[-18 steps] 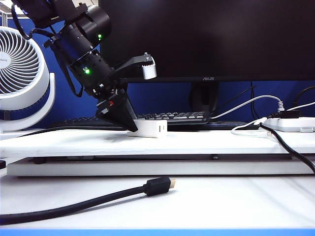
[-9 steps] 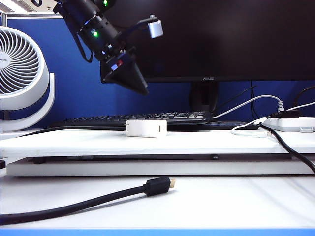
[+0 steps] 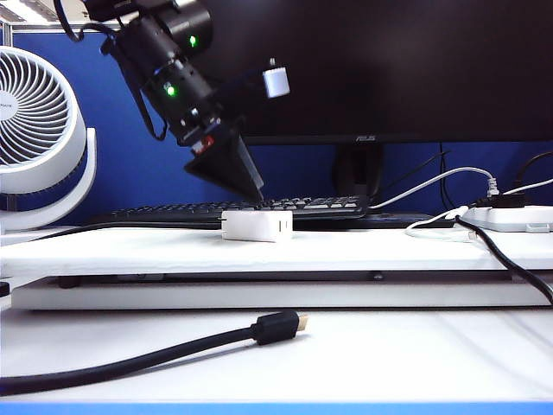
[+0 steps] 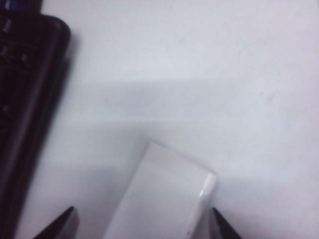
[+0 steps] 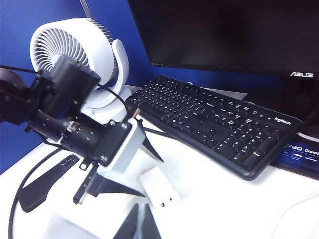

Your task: Pick up the Type-C charging cable and the charging base, insert one end of the Type-C charger into the corresponding slot on the base, and finally place the plugged-in charger back on the table.

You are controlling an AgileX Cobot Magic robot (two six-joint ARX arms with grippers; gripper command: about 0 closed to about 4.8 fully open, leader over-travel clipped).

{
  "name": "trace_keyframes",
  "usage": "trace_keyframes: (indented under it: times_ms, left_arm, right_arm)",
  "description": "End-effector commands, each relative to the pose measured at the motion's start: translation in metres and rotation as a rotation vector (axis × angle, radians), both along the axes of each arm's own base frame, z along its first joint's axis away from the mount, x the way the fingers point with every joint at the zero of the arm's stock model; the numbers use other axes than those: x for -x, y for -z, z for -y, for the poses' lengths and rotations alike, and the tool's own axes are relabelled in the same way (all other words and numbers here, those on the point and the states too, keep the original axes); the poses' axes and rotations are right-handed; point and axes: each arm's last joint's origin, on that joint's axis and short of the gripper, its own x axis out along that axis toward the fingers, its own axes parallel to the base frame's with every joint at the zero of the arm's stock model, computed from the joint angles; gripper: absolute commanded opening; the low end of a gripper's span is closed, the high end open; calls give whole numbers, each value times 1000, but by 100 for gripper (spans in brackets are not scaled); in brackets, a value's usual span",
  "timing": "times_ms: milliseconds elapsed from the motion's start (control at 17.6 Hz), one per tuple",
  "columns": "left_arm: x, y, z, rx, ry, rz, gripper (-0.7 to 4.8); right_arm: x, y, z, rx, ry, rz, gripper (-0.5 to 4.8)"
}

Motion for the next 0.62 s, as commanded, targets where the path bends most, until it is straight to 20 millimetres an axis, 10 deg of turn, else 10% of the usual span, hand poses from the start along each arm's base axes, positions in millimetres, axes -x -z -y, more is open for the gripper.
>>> trace_keyframes:
  times_ms: [57,397,624]
  left_arm:
    - [-3,9,2,-8,10,-29,345]
    - [-9,31,5,-36,-6,-88,321]
    - [-6,30,3,-26,-141,-206,79]
  right_arm:
    - [1,-4,0,-7,-5,18,-6]
    - [1,-4,0,-8,-9,18,-6]
    - [2,-4,0,-13,-28,16,-6]
